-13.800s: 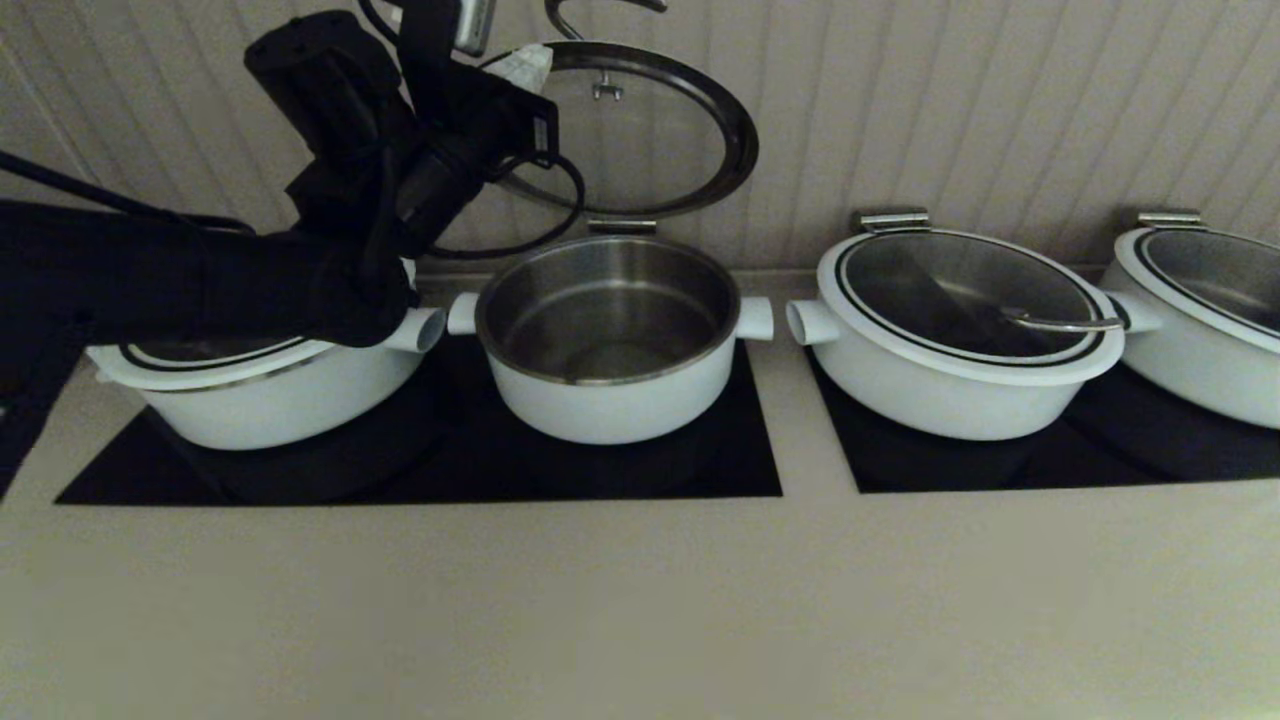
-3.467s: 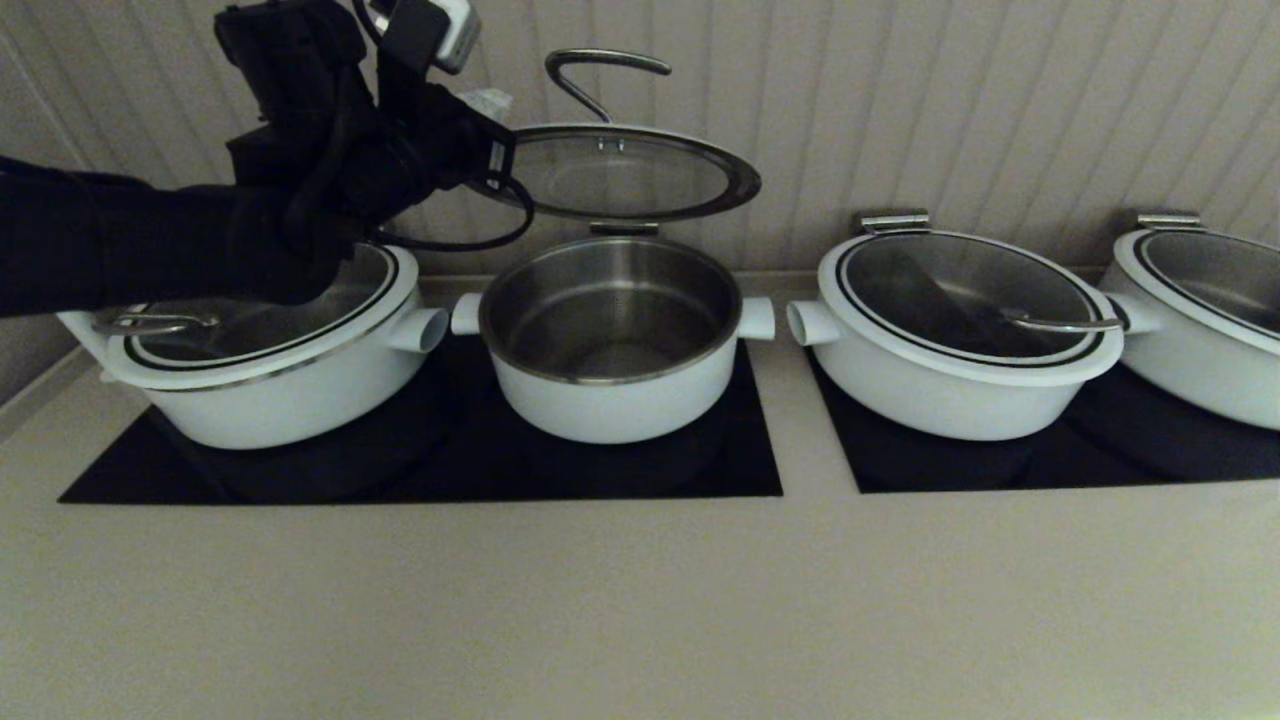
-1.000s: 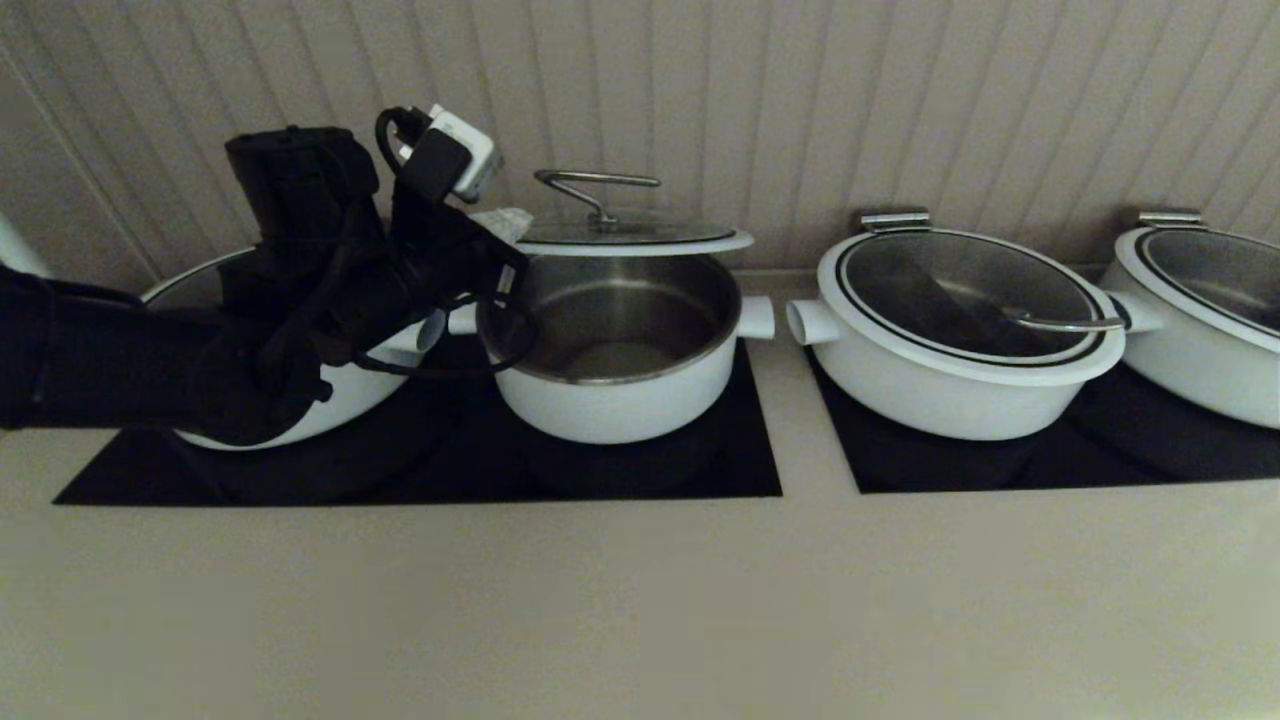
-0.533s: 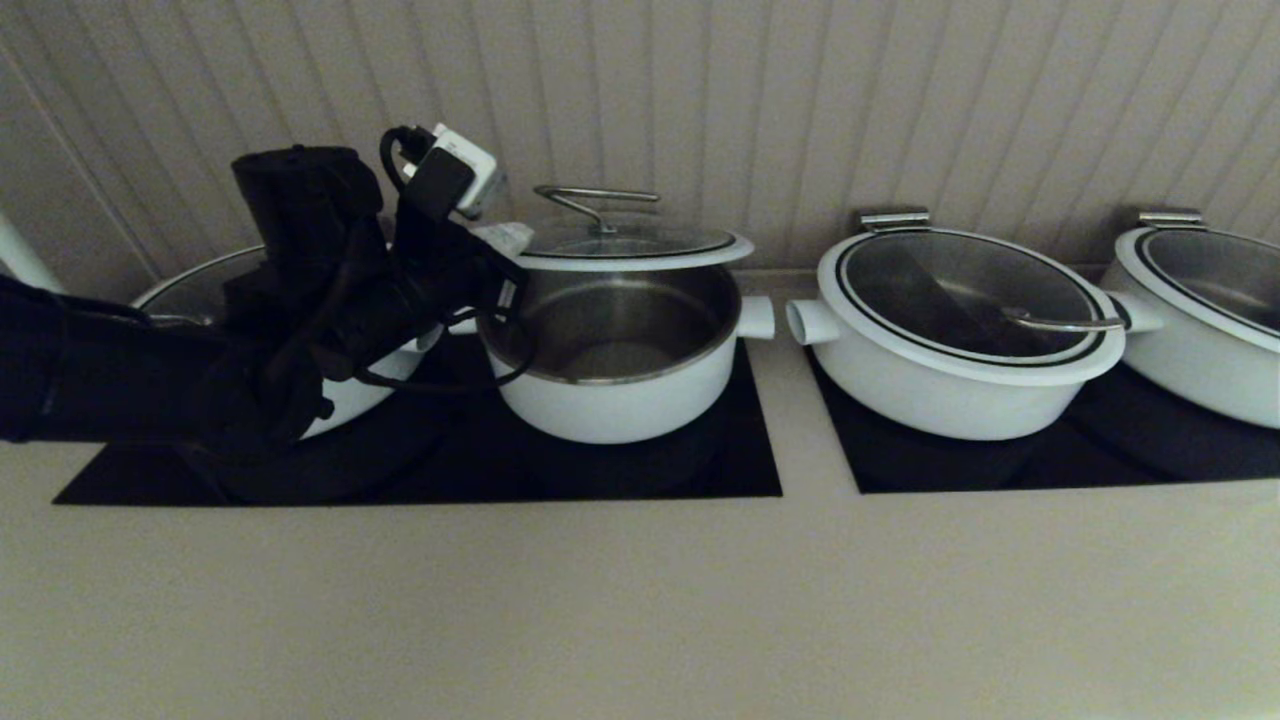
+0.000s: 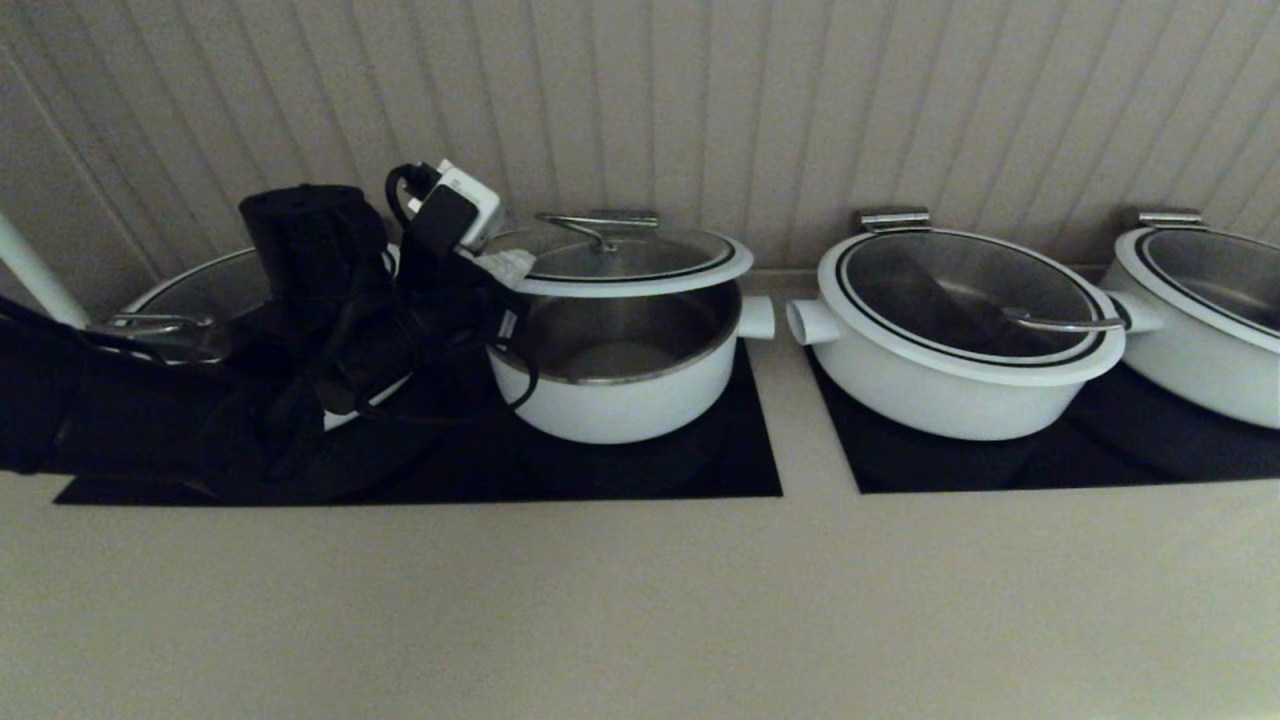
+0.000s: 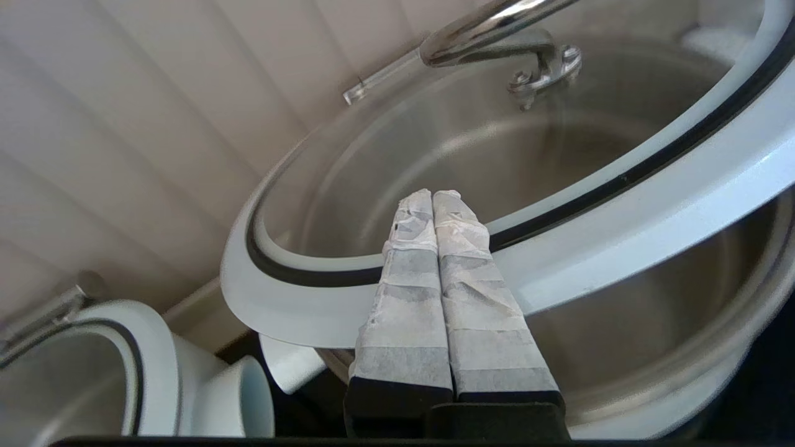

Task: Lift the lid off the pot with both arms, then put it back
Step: Close the pot lid

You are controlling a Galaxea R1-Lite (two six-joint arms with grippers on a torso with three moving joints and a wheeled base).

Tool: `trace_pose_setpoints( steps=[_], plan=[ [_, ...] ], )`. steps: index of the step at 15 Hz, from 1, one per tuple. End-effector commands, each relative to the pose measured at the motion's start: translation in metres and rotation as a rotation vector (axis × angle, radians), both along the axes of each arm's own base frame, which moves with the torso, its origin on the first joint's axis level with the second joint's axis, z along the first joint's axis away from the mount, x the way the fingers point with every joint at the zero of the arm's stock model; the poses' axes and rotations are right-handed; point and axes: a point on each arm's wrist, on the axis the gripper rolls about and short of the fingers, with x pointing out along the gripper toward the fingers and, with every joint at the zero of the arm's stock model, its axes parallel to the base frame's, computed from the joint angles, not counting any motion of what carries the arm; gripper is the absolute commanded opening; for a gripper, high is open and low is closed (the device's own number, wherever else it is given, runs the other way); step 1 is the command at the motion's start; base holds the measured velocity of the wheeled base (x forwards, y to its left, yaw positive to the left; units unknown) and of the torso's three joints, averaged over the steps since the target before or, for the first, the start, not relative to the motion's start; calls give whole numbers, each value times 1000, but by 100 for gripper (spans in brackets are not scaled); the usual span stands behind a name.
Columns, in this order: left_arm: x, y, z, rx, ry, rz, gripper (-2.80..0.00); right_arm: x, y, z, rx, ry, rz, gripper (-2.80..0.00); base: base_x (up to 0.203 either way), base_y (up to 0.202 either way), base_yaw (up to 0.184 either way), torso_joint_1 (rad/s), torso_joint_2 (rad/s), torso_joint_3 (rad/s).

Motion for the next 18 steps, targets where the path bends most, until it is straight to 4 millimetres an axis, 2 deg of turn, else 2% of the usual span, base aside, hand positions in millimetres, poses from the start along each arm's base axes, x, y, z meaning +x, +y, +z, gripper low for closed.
trace_pose_setpoints(
  steps=[1,10,18],
  plan=[
    [0,0,-3,5,5,0,-280,0,0,0,-1,-1,0,-280,0,0,0,0,0,0],
    [8,-3,-18,3,1,0,-280,0,0,0,-1,-2,1,-280,0,0,0,0,0,0],
    [2,-3,-38,25,55,-6,-280,0,0,0,-1,0,1,-280,0,0,0,0,0,0]
  ],
)
